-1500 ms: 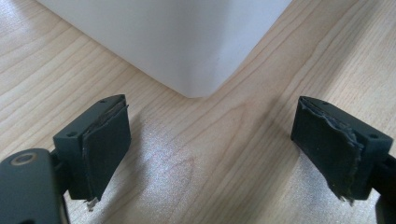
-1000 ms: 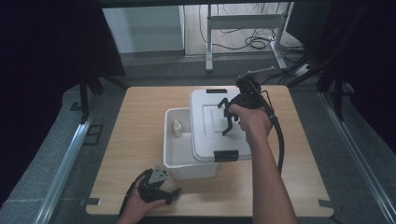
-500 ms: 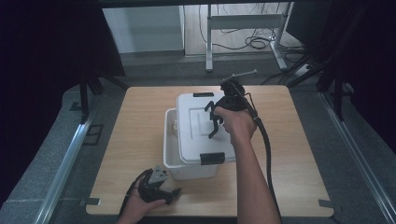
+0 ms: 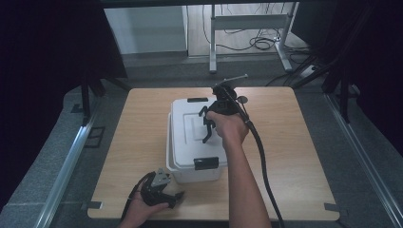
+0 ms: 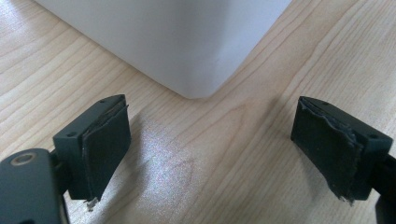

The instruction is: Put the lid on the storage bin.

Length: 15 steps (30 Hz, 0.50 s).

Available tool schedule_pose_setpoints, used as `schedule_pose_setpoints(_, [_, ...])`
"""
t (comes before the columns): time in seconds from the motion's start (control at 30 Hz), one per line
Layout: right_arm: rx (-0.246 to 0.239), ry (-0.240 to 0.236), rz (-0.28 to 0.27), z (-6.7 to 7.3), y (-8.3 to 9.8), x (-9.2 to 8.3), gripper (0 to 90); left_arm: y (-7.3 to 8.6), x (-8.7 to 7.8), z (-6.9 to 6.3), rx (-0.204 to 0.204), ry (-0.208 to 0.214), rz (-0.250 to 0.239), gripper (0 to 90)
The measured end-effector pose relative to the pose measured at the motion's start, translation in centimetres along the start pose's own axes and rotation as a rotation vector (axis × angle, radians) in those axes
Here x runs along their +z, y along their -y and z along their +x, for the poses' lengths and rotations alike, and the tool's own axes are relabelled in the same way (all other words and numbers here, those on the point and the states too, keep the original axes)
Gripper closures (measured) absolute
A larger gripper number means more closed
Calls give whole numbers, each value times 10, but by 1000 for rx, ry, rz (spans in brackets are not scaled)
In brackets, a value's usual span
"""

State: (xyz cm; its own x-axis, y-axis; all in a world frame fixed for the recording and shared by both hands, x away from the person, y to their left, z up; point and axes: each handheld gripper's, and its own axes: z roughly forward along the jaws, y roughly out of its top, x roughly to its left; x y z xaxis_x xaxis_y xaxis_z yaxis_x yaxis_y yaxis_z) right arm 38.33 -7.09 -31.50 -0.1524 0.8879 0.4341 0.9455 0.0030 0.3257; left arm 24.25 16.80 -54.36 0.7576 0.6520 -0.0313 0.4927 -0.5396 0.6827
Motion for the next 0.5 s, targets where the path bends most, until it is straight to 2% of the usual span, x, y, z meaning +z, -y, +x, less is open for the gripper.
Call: schedule_pose_setpoints(0.5, [18,5,17,8,-3,18,853,-1,1,0,3,5,-2,117])
